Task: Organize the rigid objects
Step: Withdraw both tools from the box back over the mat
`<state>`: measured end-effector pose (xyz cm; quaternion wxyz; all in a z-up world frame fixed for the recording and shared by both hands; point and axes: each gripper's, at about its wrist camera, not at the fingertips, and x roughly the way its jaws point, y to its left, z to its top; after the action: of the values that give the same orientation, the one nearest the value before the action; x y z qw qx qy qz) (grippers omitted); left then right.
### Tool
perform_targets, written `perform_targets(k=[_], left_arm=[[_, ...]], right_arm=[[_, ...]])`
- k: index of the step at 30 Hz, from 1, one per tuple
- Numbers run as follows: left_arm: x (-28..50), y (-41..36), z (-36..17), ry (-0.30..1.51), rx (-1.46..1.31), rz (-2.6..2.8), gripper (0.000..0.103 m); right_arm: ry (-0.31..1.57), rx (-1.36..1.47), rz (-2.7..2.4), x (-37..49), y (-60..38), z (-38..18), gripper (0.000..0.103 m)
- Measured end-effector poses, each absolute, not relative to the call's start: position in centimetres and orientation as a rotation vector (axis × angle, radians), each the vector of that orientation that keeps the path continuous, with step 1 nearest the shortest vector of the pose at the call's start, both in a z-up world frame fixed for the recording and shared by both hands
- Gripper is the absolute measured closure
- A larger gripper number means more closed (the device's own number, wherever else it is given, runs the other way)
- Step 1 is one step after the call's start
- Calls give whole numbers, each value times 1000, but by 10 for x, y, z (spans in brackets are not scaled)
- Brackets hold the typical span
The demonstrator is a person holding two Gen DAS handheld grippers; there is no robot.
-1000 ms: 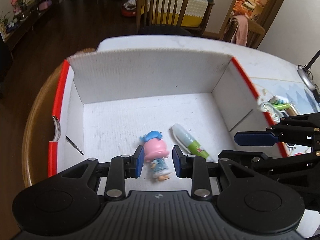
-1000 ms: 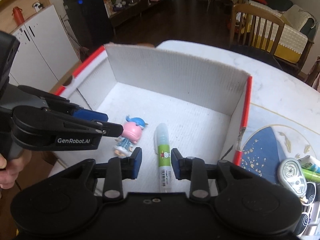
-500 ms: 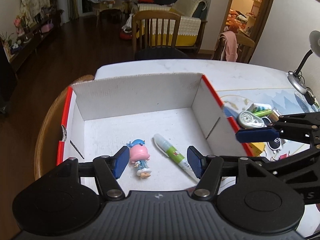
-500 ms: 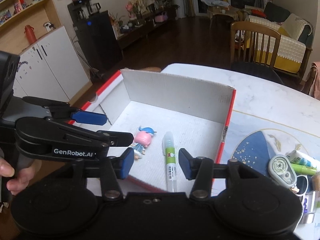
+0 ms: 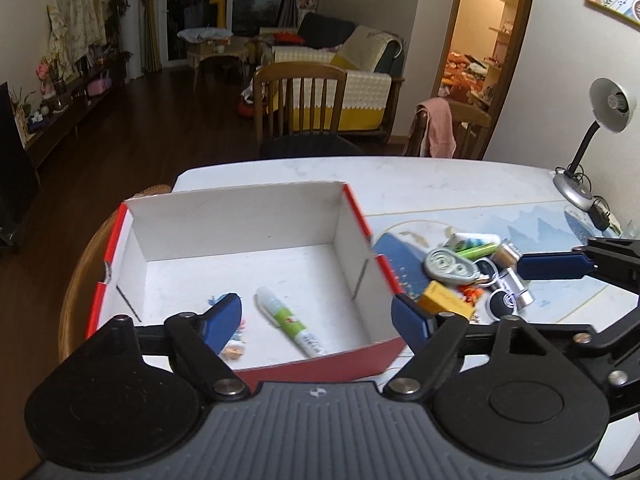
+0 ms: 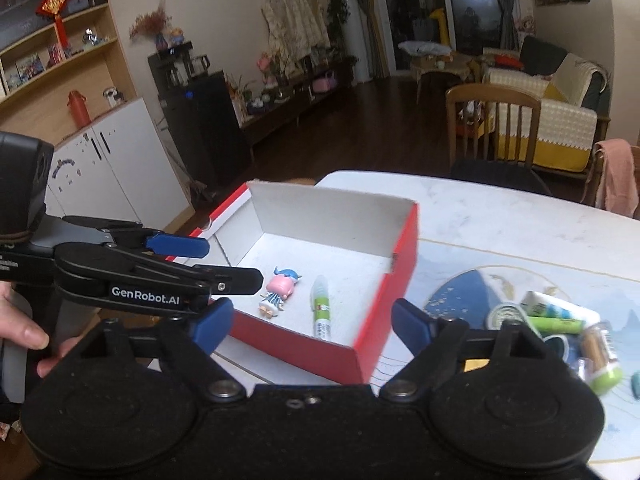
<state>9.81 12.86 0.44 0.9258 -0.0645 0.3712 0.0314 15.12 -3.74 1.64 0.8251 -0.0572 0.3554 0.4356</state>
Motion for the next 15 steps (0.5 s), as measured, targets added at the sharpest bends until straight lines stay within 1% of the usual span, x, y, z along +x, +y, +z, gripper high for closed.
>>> perform_targets(k=[3, 6, 15], left_arm=[[94, 113, 4, 753, -154, 60, 20], [93, 94, 2, 750, -162, 51, 20], [97, 34, -10, 764, -148, -11, 19]], right_arm=[[733, -105, 907, 148, -62, 19, 9], [720, -99, 879, 148, -87, 18, 6], [726, -82, 798, 150, -167, 0, 4]])
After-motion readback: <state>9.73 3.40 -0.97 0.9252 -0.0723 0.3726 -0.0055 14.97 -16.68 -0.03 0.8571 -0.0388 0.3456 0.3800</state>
